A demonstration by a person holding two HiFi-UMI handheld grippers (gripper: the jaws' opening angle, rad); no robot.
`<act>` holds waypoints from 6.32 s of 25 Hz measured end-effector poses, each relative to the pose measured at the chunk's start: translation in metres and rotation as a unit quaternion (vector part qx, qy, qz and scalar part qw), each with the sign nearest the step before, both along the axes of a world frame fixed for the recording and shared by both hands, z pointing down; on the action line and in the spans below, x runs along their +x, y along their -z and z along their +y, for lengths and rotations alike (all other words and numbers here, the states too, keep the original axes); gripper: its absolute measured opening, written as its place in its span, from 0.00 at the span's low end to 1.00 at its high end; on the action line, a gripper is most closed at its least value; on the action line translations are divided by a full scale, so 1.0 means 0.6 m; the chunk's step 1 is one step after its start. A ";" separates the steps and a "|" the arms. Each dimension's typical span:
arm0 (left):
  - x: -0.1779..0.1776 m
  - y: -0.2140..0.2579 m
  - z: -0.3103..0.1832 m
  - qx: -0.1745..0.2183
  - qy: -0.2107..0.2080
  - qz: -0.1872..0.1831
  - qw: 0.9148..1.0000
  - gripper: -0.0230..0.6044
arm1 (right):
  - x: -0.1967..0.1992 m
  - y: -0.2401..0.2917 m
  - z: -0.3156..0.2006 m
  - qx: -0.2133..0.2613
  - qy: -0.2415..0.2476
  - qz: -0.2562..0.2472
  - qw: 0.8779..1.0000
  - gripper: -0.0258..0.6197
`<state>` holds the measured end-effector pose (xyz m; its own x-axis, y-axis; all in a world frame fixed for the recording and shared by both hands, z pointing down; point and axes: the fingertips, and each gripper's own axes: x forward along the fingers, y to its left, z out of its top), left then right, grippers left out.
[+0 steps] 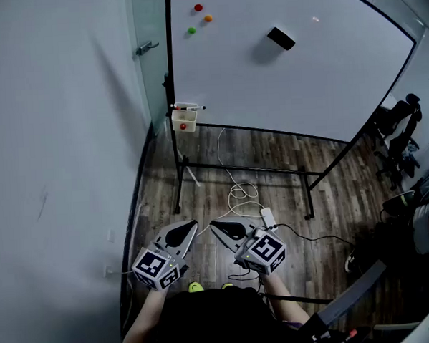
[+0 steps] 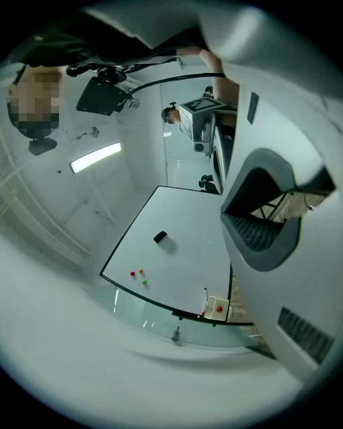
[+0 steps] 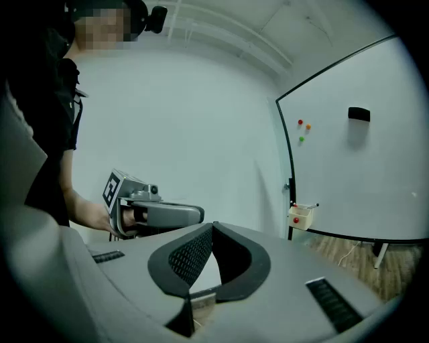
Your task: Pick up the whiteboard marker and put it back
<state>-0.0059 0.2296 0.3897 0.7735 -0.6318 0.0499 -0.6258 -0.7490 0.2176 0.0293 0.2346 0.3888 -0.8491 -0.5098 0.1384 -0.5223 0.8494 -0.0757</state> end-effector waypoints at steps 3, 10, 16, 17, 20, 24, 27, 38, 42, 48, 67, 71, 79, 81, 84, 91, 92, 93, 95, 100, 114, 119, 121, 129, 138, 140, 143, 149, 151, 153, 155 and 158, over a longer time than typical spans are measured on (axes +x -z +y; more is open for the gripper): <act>-0.002 0.005 0.002 -0.001 0.000 0.009 1.000 0.07 | -0.001 -0.007 0.001 -0.017 0.005 0.001 1.000 0.04; -0.019 0.004 0.006 0.004 0.003 0.006 1.000 0.08 | 0.002 -0.008 -0.011 -0.012 -0.022 0.022 0.999 0.04; -0.028 -0.003 0.014 0.004 -0.002 -0.003 1.000 0.08 | -0.021 -0.006 -0.002 0.001 -0.019 0.030 0.999 0.04; -0.030 -0.007 0.017 0.000 -0.003 -0.003 1.000 0.08 | -0.025 -0.006 0.001 0.001 -0.015 0.027 1.000 0.04; -0.036 -0.019 0.025 -0.004 -0.010 -0.007 1.000 0.08 | -0.034 -0.015 0.007 -0.007 -0.008 0.024 1.000 0.04; -0.063 -0.031 0.041 -0.011 -0.010 -0.005 1.000 0.08 | -0.051 -0.038 0.016 -0.019 -0.015 0.026 0.999 0.04; -0.080 -0.028 0.038 -0.005 -0.004 -0.001 1.000 0.08 | -0.061 -0.041 0.014 -0.015 -0.021 0.027 0.999 0.04; -0.093 -0.035 0.039 -0.013 0.006 0.006 1.000 0.08 | -0.070 -0.053 0.024 -0.032 -0.004 0.021 0.999 0.04; -0.103 -0.055 0.019 -0.028 0.017 0.008 0.999 0.08 | -0.061 -0.064 0.004 -0.038 -0.005 0.027 0.999 0.04; -0.107 -0.060 -0.043 -0.026 0.030 0.006 0.999 0.08 | -0.052 -0.066 -0.063 -0.036 -0.008 0.024 0.999 0.04; -0.071 -0.085 -0.326 -0.032 0.067 -0.029 0.997 0.08 | -0.029 -0.081 -0.361 -0.033 0.006 0.024 0.999 0.04; -0.052 -0.097 -0.372 -0.049 0.069 -0.027 0.996 0.08 | -0.013 -0.092 -0.406 -0.043 0.011 0.023 0.999 0.04; -0.018 -0.115 -0.442 -0.056 0.074 -0.026 0.995 0.08 | 0.016 -0.103 -0.479 -0.042 0.015 0.014 0.999 0.04; -0.012 -0.115 -0.459 -0.055 0.079 -0.025 0.995 0.08 | 0.023 -0.106 -0.495 -0.042 0.017 0.012 0.999 0.04; -0.010 -0.116 -0.477 -0.063 0.085 -0.015 0.994 0.08 | 0.031 -0.110 -0.516 -0.049 0.020 0.007 0.999 0.04; -0.012 -0.121 -0.499 -0.070 0.087 -0.017 0.994 0.08 | 0.038 -0.119 -0.556 -0.057 0.016 0.002 0.998 0.04; -0.011 -0.122 -0.503 -0.071 0.086 -0.015 0.994 0.08 | 0.038 -0.121 -0.561 -0.058 0.016 0.002 0.998 0.04; -0.012 -0.123 -0.507 -0.072 0.085 -0.014 0.994 0.08 | 0.037 -0.122 -0.567 -0.058 0.015 0.003 0.998 0.04; -0.013 -0.125 -0.515 -0.071 0.081 -0.014 0.994 0.08 | 0.033 -0.123 -0.577 -0.057 0.012 0.006 0.998 0.04; -0.013 -0.137 -0.548 -0.083 0.067 0.002 0.994 0.08 | 0.030 -0.129 -0.613 -0.056 -0.001 0.013 0.998 0.04; -0.031 -0.137 -0.668 -0.090 0.014 -0.013 0.996 0.08 | 0.017 -0.138 -0.753 -0.066 -0.050 0.015 0.996 0.12; -0.051 -0.141 -0.704 -0.094 0.009 -0.020 0.995 0.08 | 0.019 -0.150 -0.801 -0.075 -0.074 0.018 0.994 0.14; -0.059 -0.139 -0.718 -0.095 0.008 -0.017 0.995 0.08 | 0.021 -0.151 -0.815 -0.078 -0.083 0.019 0.993 0.15; -0.075 -0.125 -0.755 -0.092 0.009 -0.012 0.996 0.08 | 0.024 -0.160 -0.866 -0.069 -0.112 0.052 0.990 0.36; -0.100 -0.139 -0.762 -0.104 0.031 -0.005 0.994 0.08 | 0.023 -0.182 -0.904 -0.070 -0.110 0.072 0.989 0.46; -0.105 -0.139 -0.763 -0.103 0.033 -0.002 0.994 0.08 | 0.019 -0.187 -0.909 -0.071 -0.106 0.074 0.989 0.46; -0.111 -0.142 -0.764 -0.099 0.034 0.003 0.995 0.08 | 0.015 -0.195 -0.921 -0.072 -0.107 0.073 0.989 0.52; -0.110 -0.144 -0.765 -0.109 0.031 0.003 0.994 0.08 | 0.008 -0.213 -0.941 -0.082 -0.097 0.079 0.989 0.52; -0.112 -0.145 -0.765 -0.112 0.031 0.002 0.993 0.08 | 0.007 -0.214 -0.945 -0.081 -0.098 0.079 0.989 0.47; -0.115 -0.146 -0.766 -0.114 0.031 0.001 0.993 0.08 | 0.005 -0.216 -0.946 -0.081 -0.094 0.077 0.989 0.41; -0.118 -0.145 -0.769 -0.112 0.033 0.003 0.993 0.08 | 0.000 -0.219 -0.946 -0.084 -0.088 0.078 0.990 0.37; -0.122 -0.143 -0.771 -0.109 0.036 0.006 0.993 0.08 | -0.003 -0.220 -0.946 -0.086 -0.085 0.080 0.989 0.37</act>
<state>-0.0793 -0.2329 0.4757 0.7279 -0.6611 0.1821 -0.6725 -0.6363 0.3779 0.0272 -0.3329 0.5209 -0.7132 -0.6009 0.3609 -0.6738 0.7297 -0.1167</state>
